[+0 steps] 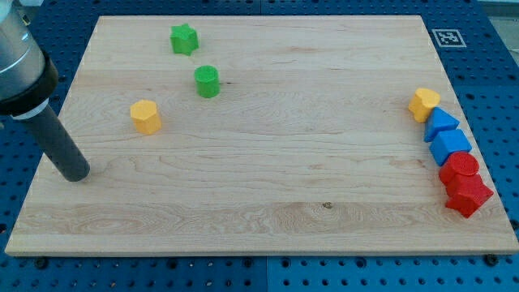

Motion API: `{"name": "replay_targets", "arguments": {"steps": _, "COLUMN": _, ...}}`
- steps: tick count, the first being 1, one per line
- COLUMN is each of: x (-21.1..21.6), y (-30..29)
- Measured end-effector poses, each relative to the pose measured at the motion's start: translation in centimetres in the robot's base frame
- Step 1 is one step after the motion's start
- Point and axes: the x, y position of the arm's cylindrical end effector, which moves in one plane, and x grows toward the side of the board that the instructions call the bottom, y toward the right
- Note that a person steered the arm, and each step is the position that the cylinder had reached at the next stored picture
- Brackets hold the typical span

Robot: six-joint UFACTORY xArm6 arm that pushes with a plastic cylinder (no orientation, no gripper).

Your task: Push the yellow hexagon towards the bottom

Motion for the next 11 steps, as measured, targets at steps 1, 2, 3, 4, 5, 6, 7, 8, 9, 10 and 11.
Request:
{"name": "replay_targets", "arguments": {"steps": 1, "x": -2.1, "y": -0.3}}
{"name": "replay_targets", "arguments": {"steps": 2, "x": -4.9, "y": -0.3}}
{"name": "replay_targets", "arguments": {"steps": 3, "x": -7.2, "y": -0.3}}
{"name": "replay_targets", "arguments": {"steps": 4, "x": -9.2, "y": 1.1}}
{"name": "replay_targets", "arguments": {"steps": 5, "x": -10.2, "y": 1.8}}
{"name": "replay_targets", "arguments": {"steps": 6, "x": -10.4, "y": 3.6}}
{"name": "replay_targets", "arguments": {"steps": 7, "x": -10.4, "y": 5.0}}
{"name": "replay_targets", "arguments": {"steps": 8, "x": -10.4, "y": 5.0}}
{"name": "replay_targets", "arguments": {"steps": 9, "x": -10.5, "y": 4.8}}
{"name": "replay_targets", "arguments": {"steps": 10, "x": -10.6, "y": 4.6}}
{"name": "replay_targets", "arguments": {"steps": 11, "x": -10.6, "y": 8.3}}
